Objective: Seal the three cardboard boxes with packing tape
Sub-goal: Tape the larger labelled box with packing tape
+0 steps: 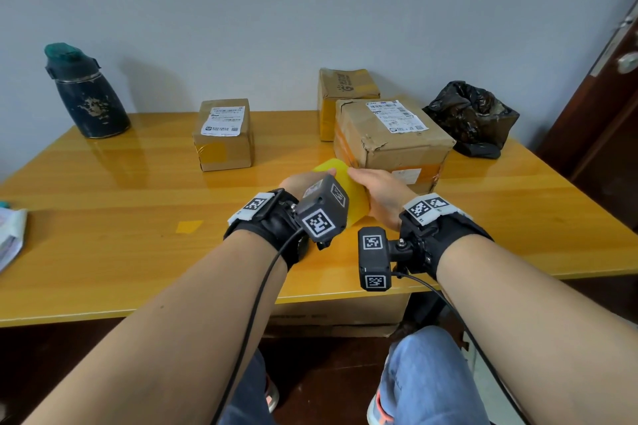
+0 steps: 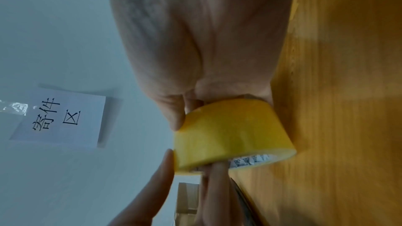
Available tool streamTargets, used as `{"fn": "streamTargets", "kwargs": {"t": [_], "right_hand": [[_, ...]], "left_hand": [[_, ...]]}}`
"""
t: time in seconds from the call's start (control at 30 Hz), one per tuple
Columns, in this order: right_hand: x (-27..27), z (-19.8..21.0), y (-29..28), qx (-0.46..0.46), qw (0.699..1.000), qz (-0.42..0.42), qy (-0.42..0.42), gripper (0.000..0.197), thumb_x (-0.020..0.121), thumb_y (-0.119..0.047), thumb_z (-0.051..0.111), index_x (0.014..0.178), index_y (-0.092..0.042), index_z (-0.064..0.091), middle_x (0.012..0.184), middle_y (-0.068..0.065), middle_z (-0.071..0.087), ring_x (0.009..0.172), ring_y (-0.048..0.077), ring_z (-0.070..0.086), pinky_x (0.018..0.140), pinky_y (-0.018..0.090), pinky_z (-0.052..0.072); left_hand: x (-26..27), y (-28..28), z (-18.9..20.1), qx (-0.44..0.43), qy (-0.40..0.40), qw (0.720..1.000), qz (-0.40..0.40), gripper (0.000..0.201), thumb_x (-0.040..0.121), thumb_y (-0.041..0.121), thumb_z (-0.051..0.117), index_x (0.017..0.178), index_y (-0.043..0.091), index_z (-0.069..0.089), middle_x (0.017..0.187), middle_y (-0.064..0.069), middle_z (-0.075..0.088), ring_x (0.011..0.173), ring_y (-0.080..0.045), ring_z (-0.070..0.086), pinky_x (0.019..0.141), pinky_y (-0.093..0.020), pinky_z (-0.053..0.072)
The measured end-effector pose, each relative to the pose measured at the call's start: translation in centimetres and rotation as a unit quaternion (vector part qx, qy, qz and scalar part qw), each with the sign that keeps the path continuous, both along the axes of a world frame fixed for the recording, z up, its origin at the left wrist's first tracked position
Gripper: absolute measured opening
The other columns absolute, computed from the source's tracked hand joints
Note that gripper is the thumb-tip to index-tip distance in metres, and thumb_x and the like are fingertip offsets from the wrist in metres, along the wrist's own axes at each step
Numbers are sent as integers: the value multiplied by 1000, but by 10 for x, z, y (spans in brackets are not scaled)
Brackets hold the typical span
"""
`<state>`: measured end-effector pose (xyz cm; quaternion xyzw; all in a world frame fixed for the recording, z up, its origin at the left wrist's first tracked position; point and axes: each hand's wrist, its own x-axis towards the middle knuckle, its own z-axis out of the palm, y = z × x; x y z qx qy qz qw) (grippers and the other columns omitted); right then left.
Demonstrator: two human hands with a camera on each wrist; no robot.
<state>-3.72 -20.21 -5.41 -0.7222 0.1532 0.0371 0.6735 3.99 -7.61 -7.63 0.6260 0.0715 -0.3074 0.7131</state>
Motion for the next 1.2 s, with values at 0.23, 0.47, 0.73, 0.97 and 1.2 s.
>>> {"fn": "streamTargets", "kwargs": {"t": [0.23, 0.47, 0.73, 0.97, 1.2], "right_hand": [[10, 0, -7, -74, 997, 13, -1, 43, 92, -26, 58, 130, -7, 56, 128, 16, 60, 120, 31, 55, 107, 50, 38], [6, 14, -11, -114, 993, 20, -3, 17, 89, -17, 63, 105, -11, 66, 111, 12, 65, 110, 28, 58, 103, 45, 43], [5, 26, -10, -150, 988, 18, -12, 24, 88, 7, 47, 81, -8, 64, 90, 4, 56, 100, 22, 49, 99, 39, 40], [6, 32, -10, -229, 972, 41, -15, 10, 85, -18, 67, 85, -8, 68, 90, 13, 64, 89, 26, 59, 88, 41, 48], [0, 40, -10, -292, 955, 38, -25, 31, 75, -23, 81, 99, -5, 73, 104, 5, 68, 98, 12, 57, 81, 27, 41]], "left_hand": [[-36, 10, 50, 326, -407, 839, -156, 63, 80, 11, 72, 135, 31, 49, 150, 1, 34, 137, -23, 34, 108, -32, 34], [-36, 12, 53, 378, -456, 774, -223, 55, 72, 25, 83, 121, 23, 57, 123, 5, 53, 102, -8, 46, 79, -21, 35], [-40, 5, 47, 396, -450, 777, -189, 55, 64, 36, 87, 104, 18, 54, 102, 3, 55, 92, -16, 54, 68, -27, 48], [-36, 6, 43, 382, -418, 797, -211, 66, 69, 46, 81, 126, 21, 59, 120, 2, 62, 104, -14, 56, 84, -25, 46], [-35, 1, 42, 371, -380, 810, -250, 65, 69, 46, 81, 126, 22, 62, 113, 2, 65, 104, -16, 58, 83, -27, 47]]}}
